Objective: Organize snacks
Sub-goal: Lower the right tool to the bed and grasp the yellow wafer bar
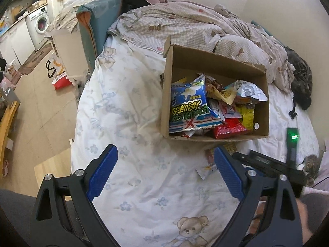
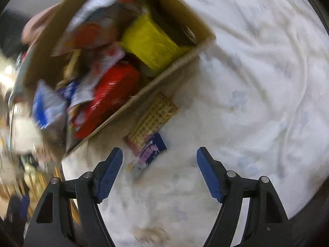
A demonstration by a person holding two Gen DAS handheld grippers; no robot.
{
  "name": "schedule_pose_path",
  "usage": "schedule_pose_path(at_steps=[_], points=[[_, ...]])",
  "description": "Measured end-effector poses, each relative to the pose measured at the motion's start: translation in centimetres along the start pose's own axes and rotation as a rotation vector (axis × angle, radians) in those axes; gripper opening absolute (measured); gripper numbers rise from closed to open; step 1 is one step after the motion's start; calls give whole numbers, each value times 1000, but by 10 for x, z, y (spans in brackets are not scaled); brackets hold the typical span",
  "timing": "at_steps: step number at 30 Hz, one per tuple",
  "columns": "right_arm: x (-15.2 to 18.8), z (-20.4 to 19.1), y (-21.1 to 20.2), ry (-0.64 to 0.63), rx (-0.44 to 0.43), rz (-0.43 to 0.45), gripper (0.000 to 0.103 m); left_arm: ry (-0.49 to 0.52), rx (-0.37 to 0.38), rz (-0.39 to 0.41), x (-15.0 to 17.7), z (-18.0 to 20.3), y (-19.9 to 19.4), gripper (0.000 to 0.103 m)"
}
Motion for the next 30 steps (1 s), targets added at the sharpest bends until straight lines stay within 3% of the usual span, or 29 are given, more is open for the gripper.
schedule_pose_path(at_steps=[3,7,13,15,16,18,19,23,28,30], points=[[-1,6,24,55,92,39,76,-25,25,-17,-2,0,0,93],[-12,-5,45,-65,262,107,77,-27,35,3,-3,-1,-5,93],[-12,-12,55,-141,351,131,75,-34,61,-25,-2,0,-2,93],[-7,-14,54,-201,359,115,53,-52,78,-39,-3,2,-1,93],[-4,-15,53,-232,347,102,46,-60,83,-39,-4,3,-2,93],[7,-18,50,-286,304,52,18,-71,82,-34,-7,2,-3,93],[15,-18,47,-300,261,12,15,-77,79,-29,-9,2,-3,93],[48,-18,35,-322,138,-125,12,-86,52,-38,-9,-4,2,93],[66,-33,0,-298,-48,-144,12,-98,15,-110,7,-8,22,93],[65,-38,-10,-312,-66,-136,12,-80,0,-135,14,-5,30,93]])
Point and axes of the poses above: each gripper's, at about its wrist camera, not at the fingertips, and y roughly the way its jaws point, z to its right, x to its underside, the point moved 9 cm from there along y, roughly the way its jaws point, and after that the axes turned 10 degrees about -x, right-handed, at the moved point
